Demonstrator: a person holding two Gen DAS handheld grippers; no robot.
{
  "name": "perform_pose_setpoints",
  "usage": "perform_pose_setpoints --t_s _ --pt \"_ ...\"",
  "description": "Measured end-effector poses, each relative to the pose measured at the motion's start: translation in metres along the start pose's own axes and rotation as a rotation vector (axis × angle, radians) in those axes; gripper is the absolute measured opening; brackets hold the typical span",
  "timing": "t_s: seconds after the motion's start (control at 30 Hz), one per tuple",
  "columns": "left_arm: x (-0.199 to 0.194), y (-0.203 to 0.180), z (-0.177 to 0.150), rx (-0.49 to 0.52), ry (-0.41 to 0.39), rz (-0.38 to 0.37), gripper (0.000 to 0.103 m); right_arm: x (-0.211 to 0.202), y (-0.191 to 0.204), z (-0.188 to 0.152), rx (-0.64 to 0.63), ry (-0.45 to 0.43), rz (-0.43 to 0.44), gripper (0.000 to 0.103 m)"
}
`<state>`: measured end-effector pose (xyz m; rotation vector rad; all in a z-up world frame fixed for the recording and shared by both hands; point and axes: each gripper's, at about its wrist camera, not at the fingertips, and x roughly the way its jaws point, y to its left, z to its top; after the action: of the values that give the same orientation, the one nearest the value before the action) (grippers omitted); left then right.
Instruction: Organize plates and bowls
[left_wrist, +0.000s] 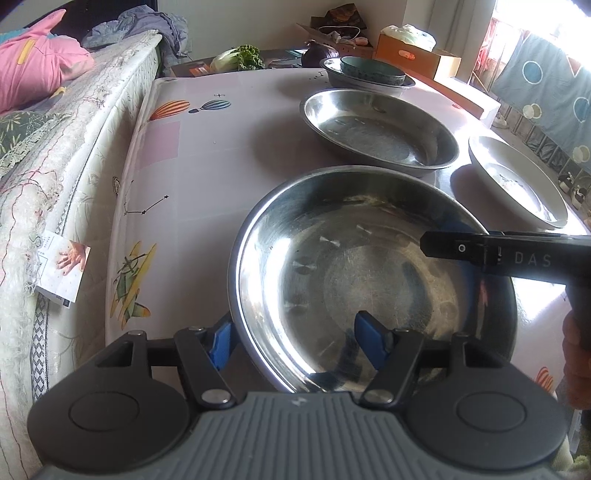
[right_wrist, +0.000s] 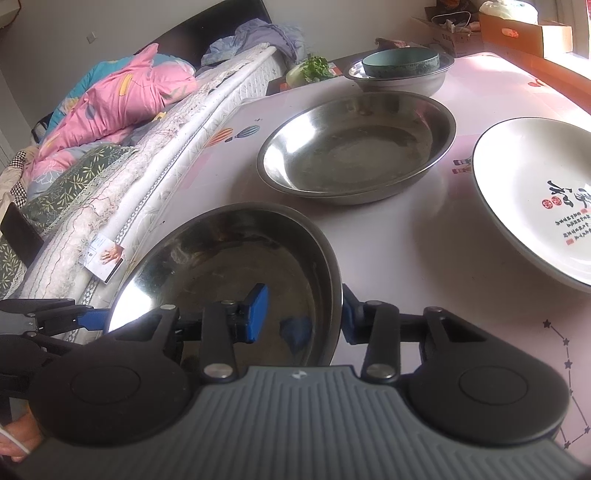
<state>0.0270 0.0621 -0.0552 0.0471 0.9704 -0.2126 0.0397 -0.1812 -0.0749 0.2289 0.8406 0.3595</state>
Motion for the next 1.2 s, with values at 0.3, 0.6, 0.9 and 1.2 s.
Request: perform_pose_setpoints --t_s 0.3,0.6,0.9,1.2 --pt "0.004 -0.004 0.002 0.020 -0.010 0.035 0.069 0.001 0.002 -0.001 -0.022 -0.008 -0.019 0.032" --pt "0.005 -0.006 0.002 0.032 -0.013 0.045 0.072 -0.001 0.007 -0.004 -0.058 -0.007 -0.044 0.032" --pt "0.006 -0.009 0.003 0.030 -0.013 0.058 0.073 -0.001 0.017 -0.008 -0.127 -0.011 -0.093 0.032" --pt "0.005 -0.008 0.004 0.022 -0.009 0.065 0.073 -0.002 0.022 -0.010 -0.141 -0.013 -0.104 0.033"
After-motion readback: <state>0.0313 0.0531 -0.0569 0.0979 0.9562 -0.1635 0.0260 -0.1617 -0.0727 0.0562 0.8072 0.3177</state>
